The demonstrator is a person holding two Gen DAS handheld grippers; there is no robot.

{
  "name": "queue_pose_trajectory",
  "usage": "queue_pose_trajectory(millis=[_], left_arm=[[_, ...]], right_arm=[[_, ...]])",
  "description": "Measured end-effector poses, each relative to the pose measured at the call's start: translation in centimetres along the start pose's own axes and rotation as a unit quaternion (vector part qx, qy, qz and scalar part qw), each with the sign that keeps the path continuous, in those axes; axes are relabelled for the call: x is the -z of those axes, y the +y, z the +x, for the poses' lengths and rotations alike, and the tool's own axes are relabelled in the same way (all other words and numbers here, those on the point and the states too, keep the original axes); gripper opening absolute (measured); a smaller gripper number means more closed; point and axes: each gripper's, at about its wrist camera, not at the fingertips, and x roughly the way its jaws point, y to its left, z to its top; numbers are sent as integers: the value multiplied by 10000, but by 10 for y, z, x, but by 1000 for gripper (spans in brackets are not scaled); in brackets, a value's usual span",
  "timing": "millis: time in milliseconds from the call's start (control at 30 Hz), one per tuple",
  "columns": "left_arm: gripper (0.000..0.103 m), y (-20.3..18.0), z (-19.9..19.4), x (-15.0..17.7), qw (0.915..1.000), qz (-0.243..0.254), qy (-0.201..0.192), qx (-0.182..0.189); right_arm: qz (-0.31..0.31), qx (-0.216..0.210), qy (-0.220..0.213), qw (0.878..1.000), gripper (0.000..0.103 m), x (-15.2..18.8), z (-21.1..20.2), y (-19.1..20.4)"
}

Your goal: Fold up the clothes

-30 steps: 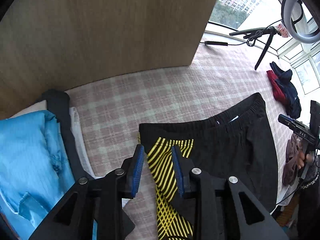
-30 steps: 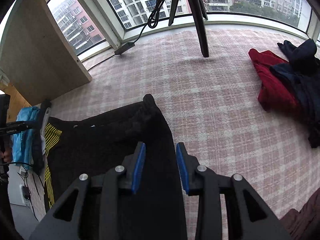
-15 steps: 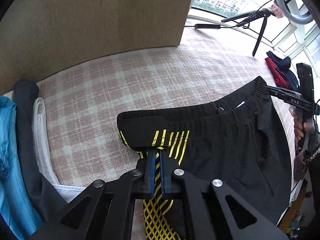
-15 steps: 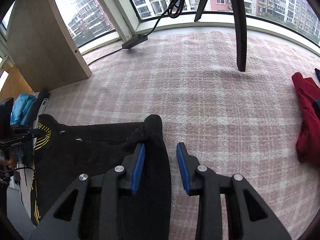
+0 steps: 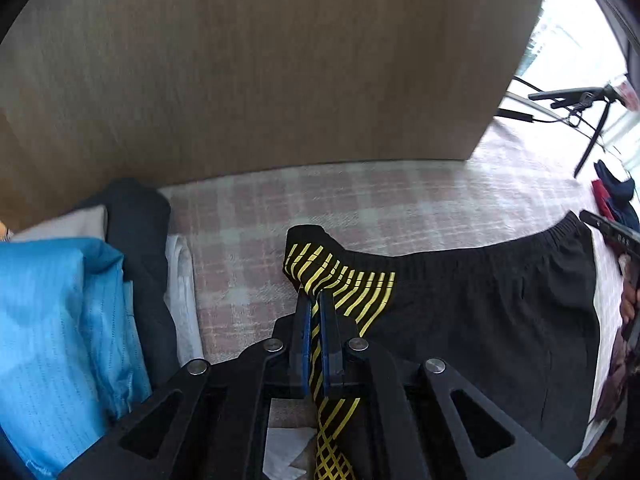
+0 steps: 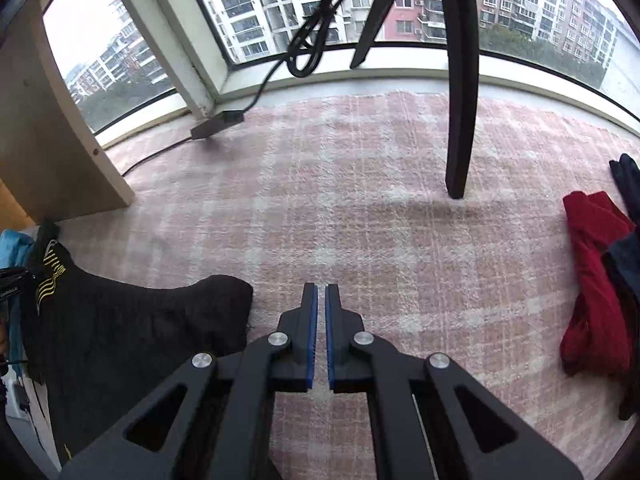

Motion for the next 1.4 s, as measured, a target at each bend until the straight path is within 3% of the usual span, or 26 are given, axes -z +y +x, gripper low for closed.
queue_pose_trajectory(millis=[100,200,300,567,633,800,833,867,900,933,1067,1167,1233,1300,1367,1400], left_arm=[[11,-2,-37,10,9994,93,-329,95],[25,-9,-93,43,9973,475,-529,206],[44,-4,-117,104,9979,458,-352,282],[46,13,-145,281,9987,114,338,352],[46,13,-132,307,9987,29,446,235],[43,4,-105,329,9987,13,455,233],[36,3,-102,331,9988,15,416,262],[13,2,-101,331,9987,16,376,331],[2,1,-101,332,9987,27,330,385],[0,0,-103,333,9988,62,273,407],[0,4,-126,343,9984,-54,-11,556],[0,37,-155,366,9954,-695,-368,540],[0,52,-156,373,9929,-959,-247,657],[2,50,-155,371,9937,-847,-156,724],[36,37,-154,363,9964,-541,-158,632],[42,32,-152,358,9973,-424,-199,563]], right_arm=[[-27,-482,-92,9988,12,17,-31,-4],[-311,-674,-61,9972,17,47,-72,-3],[-306,-878,57,9957,28,92,-108,-12],[415,-1512,30,9876,28,184,-186,-54],[289,-1370,17,9901,30,186,-191,-47],[-118,-1107,413,9929,31,193,-156,-8],[-194,-1071,502,9928,31,196,-147,1],[-288,-1057,579,9923,31,200,-138,11],[-388,-1057,634,9916,31,204,-130,22],[-490,-1071,677,9907,31,208,-122,33],[-937,-798,919,9881,31,225,-94,69],[-1115,-410,1062,9872,32,234,-80,79],[-1116,-448,994,9878,35,234,-83,80],[-1071,-469,1030,9878,36,232,-85,80],[-1064,-457,1065,9875,36,231,-86,80],[-1062,-446,1063,9876,36,231,-87,80]])
